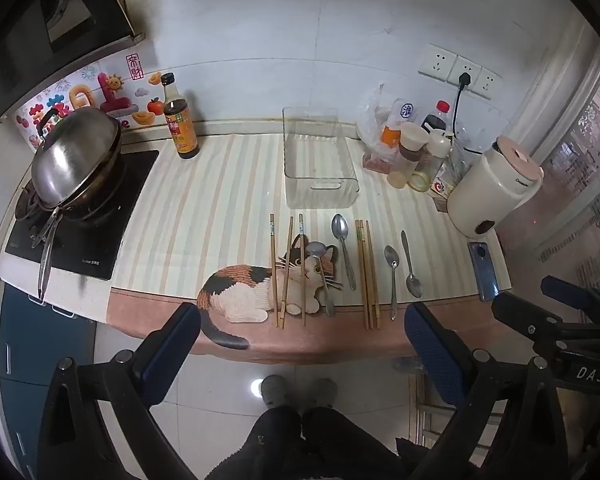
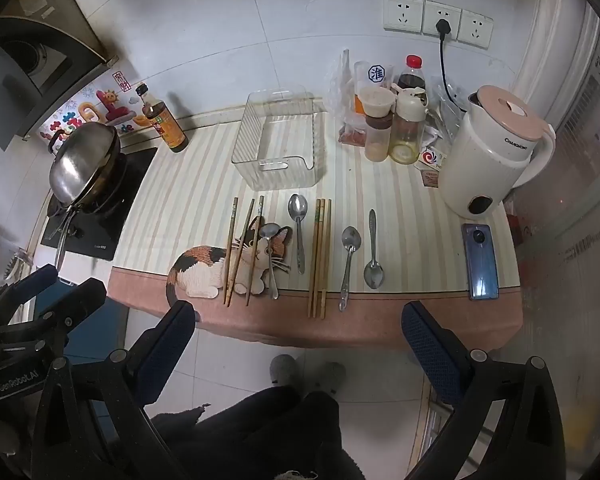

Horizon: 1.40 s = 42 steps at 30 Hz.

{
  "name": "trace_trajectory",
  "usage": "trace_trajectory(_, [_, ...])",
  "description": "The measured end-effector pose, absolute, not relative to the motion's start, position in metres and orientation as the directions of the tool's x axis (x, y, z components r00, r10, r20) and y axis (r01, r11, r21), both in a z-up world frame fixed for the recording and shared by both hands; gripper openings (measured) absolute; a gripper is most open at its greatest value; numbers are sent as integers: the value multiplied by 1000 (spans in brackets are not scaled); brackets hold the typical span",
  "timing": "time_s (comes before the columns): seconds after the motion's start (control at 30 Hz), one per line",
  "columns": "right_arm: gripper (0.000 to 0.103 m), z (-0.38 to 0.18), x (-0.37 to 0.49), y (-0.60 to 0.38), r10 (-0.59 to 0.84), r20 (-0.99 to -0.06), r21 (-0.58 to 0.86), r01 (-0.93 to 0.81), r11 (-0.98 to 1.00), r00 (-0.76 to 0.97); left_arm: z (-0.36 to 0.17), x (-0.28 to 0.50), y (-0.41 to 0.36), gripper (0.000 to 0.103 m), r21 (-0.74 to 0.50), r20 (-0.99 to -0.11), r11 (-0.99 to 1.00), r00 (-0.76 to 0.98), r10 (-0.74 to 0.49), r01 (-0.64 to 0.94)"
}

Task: Organize utensils

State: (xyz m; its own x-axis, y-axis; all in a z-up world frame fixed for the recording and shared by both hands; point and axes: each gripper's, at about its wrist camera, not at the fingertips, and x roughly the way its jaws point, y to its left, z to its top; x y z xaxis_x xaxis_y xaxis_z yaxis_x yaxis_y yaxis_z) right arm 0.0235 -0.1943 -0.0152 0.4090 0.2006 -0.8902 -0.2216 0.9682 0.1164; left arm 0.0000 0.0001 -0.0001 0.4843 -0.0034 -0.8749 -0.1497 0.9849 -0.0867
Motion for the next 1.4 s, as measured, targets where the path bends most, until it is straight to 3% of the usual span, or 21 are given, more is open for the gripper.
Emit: trace_trajectory(1.4, [103,-13,23,-209,206,-888,127,-210,969,412,1,-2,-8,103,-105,-872,983,489,-18,-150])
